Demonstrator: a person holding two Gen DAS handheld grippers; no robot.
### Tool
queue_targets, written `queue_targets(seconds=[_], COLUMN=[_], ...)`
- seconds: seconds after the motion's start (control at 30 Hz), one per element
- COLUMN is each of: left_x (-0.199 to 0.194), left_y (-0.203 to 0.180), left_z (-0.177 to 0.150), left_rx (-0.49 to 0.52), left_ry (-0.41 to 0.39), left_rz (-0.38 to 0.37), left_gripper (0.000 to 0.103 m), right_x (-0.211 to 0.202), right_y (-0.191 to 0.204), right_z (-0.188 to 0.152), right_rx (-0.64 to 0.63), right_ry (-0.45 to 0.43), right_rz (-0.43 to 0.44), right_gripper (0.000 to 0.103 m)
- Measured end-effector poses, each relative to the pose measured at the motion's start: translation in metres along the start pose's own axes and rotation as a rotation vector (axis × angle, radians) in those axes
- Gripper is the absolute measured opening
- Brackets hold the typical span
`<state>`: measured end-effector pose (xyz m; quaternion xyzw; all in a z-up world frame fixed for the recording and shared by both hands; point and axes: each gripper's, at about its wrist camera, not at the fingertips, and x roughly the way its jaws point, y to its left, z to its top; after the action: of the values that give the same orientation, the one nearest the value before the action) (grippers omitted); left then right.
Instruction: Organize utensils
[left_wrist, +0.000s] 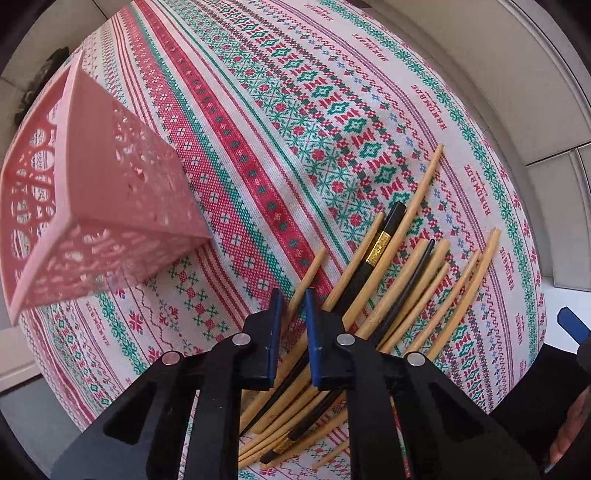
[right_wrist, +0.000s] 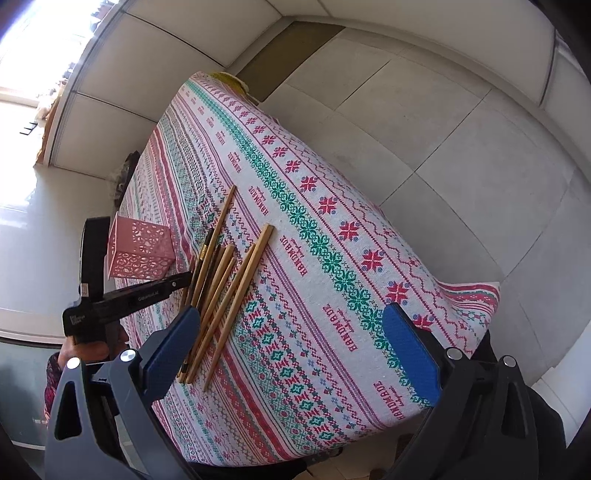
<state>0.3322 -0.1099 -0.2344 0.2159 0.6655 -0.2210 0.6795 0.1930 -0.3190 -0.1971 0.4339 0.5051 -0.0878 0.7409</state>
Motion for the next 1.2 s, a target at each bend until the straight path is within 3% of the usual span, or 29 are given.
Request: queue_targets(seconds=[0.1, 0.3, 0.43, 0.53, 0.6, 0.67, 0.8, 0.93, 1.0, 1.13, 1.2], left_x=[-0.006, -0.060, -0.084, -0.110, -0.120, -0.135, -0.150, -0.162, -0.169, -0.174, -0.175], left_y=[0.007, 0.029, 0.024, 0.018, 0.014, 0.015, 0.017, 0.024, 0.026, 0.028, 0.028], left_z=[-0.017, -0.069, -0.109, -0.127, -0.138, -0.148, -0.160, -0.167, -0.172, -0.179, -0.180], left_rx=[-0.060, -0.122, -0.144, -0.114, -0.108, -0.101, -0.081, -0.087, -0.091, -0.093, -0.093], left_ry=[-0.084, -0.314, -0.405, -0.488, -0.540, -0.588, -0.633, -0.676, -0.689, -0.706, -0.710], left_rz=[-0.014, -0.095, -0.144, -0.150, -0.162, -0.173, -0.202, -0.238, -0.247, -0.259, -0.261], left_gripper=[0.010, 0.008, 0.005, 0.005, 0.005, 0.005, 0.005, 0.004, 0.005, 0.004, 0.004], right_x=[0.001, 0.019, 0.039, 0.054, 0.066, 0.080, 0.092, 0.102, 0.103, 0.086, 0.078], right_y=[0.002, 0.008, 0.020, 0.041, 0.050, 0.057, 0.071, 0.086, 0.087, 0.061, 0.043], right_z=[-0.002, 0.005, 0.010, 0.021, 0.026, 0.032, 0.031, 0.026, 0.023, 0.024, 0.029], right_rx=[-0.002, 0.069, 0.106, 0.064, 0.049, 0.044, 0.051, -0.015, -0.067, -0.022, 0.027], right_ry=[-0.007, 0.033, 0.055, 0.049, 0.061, 0.086, 0.089, 0.053, 0.053, 0.081, 0.085], right_rz=[-0.016, -0.047, -0.124, -0.217, -0.274, -0.324, -0.360, -0.452, -0.480, -0.466, -0.405], right_gripper=[0.096, 0.096, 0.095, 0.076, 0.050, 0.039, 0.040, 0.041, 0.035, 0.033, 0.036])
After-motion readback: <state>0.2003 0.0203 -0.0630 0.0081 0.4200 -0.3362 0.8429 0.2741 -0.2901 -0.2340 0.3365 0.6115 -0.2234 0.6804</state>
